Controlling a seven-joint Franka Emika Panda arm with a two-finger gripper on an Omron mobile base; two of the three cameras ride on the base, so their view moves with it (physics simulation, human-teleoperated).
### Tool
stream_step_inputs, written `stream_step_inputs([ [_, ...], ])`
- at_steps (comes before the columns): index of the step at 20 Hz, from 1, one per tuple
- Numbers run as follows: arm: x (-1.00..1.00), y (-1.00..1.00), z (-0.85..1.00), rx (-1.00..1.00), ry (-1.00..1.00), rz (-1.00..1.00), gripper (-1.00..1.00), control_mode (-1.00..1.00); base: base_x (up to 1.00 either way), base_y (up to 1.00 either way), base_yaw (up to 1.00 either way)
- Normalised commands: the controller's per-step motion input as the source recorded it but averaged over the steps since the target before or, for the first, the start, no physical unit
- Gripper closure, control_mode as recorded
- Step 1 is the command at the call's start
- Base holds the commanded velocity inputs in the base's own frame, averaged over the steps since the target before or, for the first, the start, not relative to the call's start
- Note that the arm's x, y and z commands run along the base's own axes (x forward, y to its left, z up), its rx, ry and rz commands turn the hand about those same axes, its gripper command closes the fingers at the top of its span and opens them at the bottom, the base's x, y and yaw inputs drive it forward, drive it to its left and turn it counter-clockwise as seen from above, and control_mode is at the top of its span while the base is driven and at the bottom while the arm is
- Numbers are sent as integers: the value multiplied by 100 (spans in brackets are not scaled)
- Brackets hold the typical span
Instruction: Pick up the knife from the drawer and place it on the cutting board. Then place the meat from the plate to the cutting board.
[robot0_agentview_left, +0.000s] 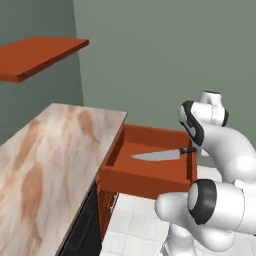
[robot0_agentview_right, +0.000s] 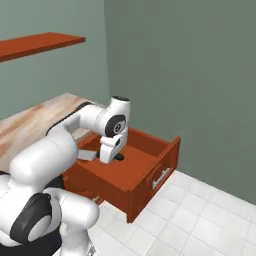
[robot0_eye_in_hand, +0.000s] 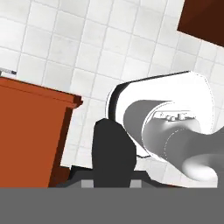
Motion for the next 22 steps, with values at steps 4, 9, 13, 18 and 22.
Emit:
stream_step_inputs([
  [4, 0, 0, 0, 0, 0, 0, 100, 100, -16, 5, 100],
  [9, 0, 0, 0, 0, 0, 0, 100, 100, -20, 7, 100],
  [13, 0, 0, 0, 0, 0, 0, 100, 100, -16, 0, 100],
  [18, 0, 0, 0, 0, 0, 0, 100, 100, -16, 0, 100],
  [22, 0, 0, 0, 0, 0, 0, 100, 100, -25, 46, 99],
])
